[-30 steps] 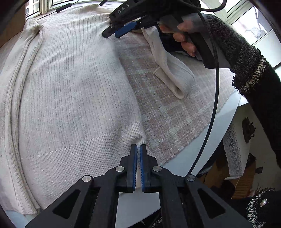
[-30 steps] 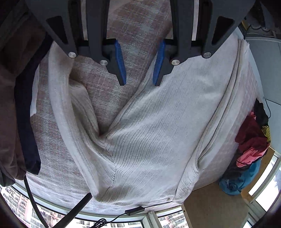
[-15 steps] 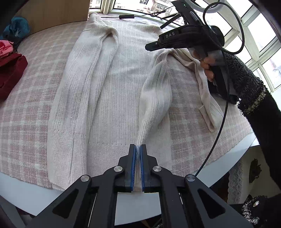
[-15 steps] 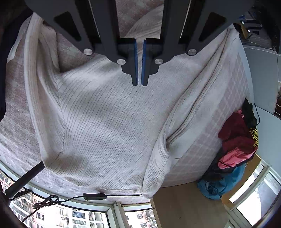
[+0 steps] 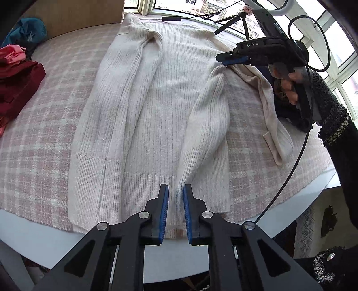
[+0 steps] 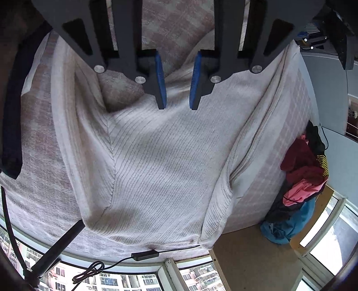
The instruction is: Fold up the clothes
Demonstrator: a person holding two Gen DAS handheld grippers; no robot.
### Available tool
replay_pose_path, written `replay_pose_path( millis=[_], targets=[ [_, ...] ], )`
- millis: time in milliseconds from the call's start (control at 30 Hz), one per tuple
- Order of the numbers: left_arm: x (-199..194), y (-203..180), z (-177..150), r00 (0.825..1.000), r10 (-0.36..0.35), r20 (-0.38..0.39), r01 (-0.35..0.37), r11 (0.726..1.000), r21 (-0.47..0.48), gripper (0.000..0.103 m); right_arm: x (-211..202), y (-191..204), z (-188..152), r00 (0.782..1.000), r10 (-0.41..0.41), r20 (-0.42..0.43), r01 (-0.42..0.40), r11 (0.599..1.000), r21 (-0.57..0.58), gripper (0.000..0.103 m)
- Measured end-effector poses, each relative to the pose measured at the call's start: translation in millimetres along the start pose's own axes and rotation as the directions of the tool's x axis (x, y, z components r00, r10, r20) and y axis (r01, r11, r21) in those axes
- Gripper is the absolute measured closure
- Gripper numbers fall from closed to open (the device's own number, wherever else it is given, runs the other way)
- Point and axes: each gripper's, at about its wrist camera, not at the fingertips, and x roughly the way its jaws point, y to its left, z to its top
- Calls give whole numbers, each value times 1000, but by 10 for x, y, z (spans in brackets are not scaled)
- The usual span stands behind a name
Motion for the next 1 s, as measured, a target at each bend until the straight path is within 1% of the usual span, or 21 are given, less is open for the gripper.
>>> replay_pose_path(
  millis=[133,200,233,300,333,367,400,433,467,533,567,600,633,667,700,733,767,800,867,900,1000],
  targets=[
    [18,-251,-100,1000,-12,-17,13,998,69,85,-2,-146,40,1000,-11,-16,12,999,53,79],
    [99,-364,-118,1000,21,-21,-19,994,109,79,38,-170,80,999,-20,-25,21,998,67,77],
    [150,-387,-113,999,46,-26,-43,992,122,79,78,-175,103,999,-27,-35,29,997,71,76],
    [260,-397,-93,998,51,-36,-46,991,126,79,188,-170,150,998,-39,-57,43,996,75,76],
    [290,-388,-83,998,49,-37,-44,991,124,82,192,-179,170,998,-30,-53,35,996,83,76],
    [319,-379,-74,998,47,-37,-42,992,122,99,184,-187,187,998,-24,-53,28,995,93,76],
    [322,-376,-64,999,33,-39,-28,992,123,100,170,-184,197,999,-16,-51,21,996,91,79],
    [292,-383,-59,999,1,-34,3,992,123,100,154,-165,202,999,-15,-45,18,997,71,93],
    [261,-391,-54,999,-32,-29,35,992,124,101,139,-137,204,999,-24,-41,26,999,43,99],
    [190,-466,-44,991,-126,-38,130,983,127,101,76,-105,212,999,-42,-31,43,999,8,99],
    [152,-533,-36,980,-191,-46,196,973,123,101,9,-100,225,998,-57,-15,57,998,-3,99],
    [117,-632,-25,964,-262,-54,267,955,130,101,-75,-92,243,996,-89,11,89,996,-20,99],
    [78,-759,-30,950,-306,-58,312,937,160,101,-180,-79,266,989,-142,51,144,989,-41,100],
    [47,-913,-63,952,-301,-63,307,927,214,101,-264,-64,284,973,-213,89,219,974,-62,101],
    [61,-965,-78,957,-282,-73,291,926,241,100,-303,-60,291,954,-279,112,289,954,-78,101],
    [77,-1011,-92,961,-262,-82,275,924,267,100,-305,-86,282,957,-272,100,280,957,-80,100],
    [93,-1056,-106,966,-242,-91,258,921,292,101,-286,-128,262,975,-212,61,216,974,-68,100],
    [89,-977,-110,963,-250,-102,268,926,264,101,-275,-168,227,986,-164,30,165,985,-48,99],
    [54,-782,-119,960,-259,-108,276,938,208,100,-262,-188,106,991,-130,6,130,990,-44,91],
    [18,-676,-115,963,-248,-103,264,946,189,100,-264,-201,50,991,-134,7,134,990,-50,84],
    [20,-601,-75,967,-238,-95,251,952,175,100,-344,-388,-16,971,-237,39,237,972,1,82]
  ],
)
